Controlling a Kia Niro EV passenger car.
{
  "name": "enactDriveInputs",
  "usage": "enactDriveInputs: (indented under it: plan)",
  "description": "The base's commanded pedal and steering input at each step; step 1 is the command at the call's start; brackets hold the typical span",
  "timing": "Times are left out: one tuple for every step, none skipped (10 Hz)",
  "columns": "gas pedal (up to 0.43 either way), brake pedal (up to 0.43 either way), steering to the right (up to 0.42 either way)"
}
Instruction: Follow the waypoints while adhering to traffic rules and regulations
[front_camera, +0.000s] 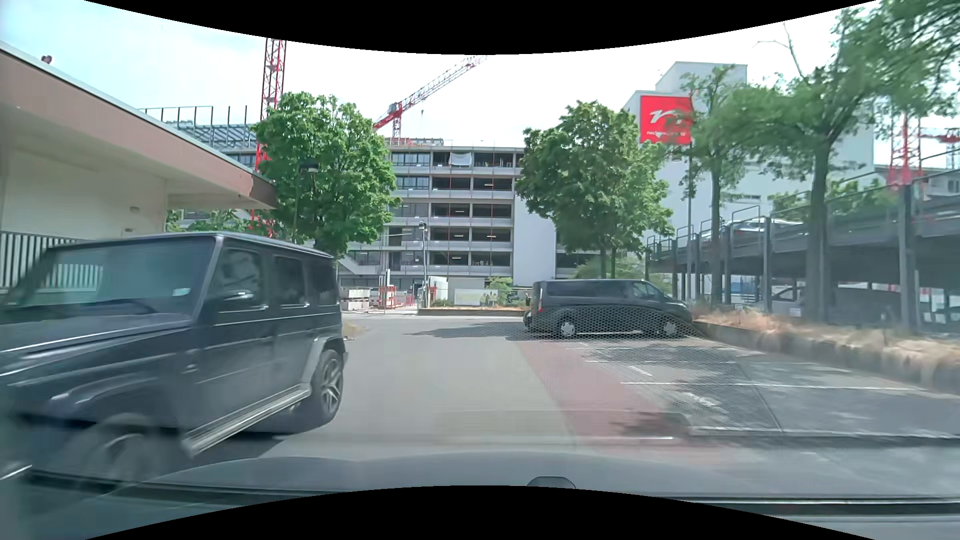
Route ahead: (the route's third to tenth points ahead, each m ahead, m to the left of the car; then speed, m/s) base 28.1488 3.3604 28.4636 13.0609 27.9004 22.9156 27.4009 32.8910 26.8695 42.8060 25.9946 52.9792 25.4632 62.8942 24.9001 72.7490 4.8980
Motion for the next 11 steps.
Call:
enactDriveInputs:
  plan:
    - [0.067, 0.000, -0.083]
    - [0.067, 0.000, -0.097]
    - [0.047, 0.000, -0.105]
    - [0.039, 0.000, -0.110]
    - [0.020, 0.000, -0.110]
    - [0.020, 0.000, -0.110]
    - [0.020, 0.000, -0.109]
    - [0.020, 0.000, -0.102]
    - [0.000, 0.000, -0.090]
    - [0.000, 0.000, -0.076]
    - [0.000, 0.000, -0.055]
